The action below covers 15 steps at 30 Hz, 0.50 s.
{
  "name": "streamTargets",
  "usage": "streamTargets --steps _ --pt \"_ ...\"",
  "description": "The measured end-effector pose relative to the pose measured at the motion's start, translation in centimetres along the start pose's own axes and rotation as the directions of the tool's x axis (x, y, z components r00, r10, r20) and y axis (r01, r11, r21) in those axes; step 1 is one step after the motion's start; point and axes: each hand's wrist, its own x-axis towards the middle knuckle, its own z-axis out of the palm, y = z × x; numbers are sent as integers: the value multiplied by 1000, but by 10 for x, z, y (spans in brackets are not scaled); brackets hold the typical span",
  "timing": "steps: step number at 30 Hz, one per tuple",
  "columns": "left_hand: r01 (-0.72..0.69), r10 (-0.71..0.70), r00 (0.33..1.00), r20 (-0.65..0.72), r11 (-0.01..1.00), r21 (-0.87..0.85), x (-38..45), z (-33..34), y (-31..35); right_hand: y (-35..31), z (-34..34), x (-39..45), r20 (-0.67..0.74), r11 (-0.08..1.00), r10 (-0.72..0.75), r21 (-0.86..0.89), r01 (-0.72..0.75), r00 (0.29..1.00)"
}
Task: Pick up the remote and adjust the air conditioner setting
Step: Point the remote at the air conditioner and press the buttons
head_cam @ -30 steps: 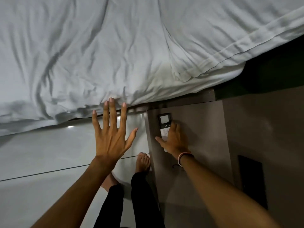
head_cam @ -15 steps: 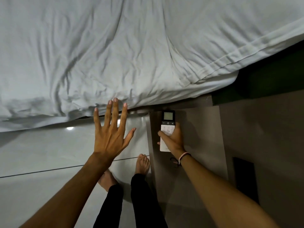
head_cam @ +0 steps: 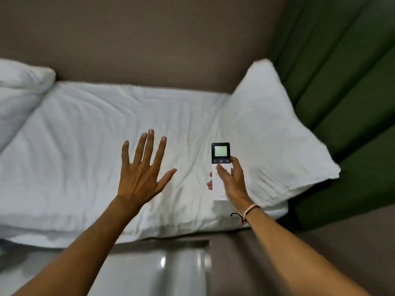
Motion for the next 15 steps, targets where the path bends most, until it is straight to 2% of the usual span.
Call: streamTargets --steps 5,9,15 --pt "89 -74 986 -148 991 97 54 -111 -76 -131 60 30 155 990 -137 43 132 978" --pt "182 -138 954 -266 972 149 81 -205 -136 -252 122 36 313 968 -249 105 228 917" --pt "331 -261 910 -321 925 185 86 -309 -190 -387 199 5 359 916 -400 191 353 843"
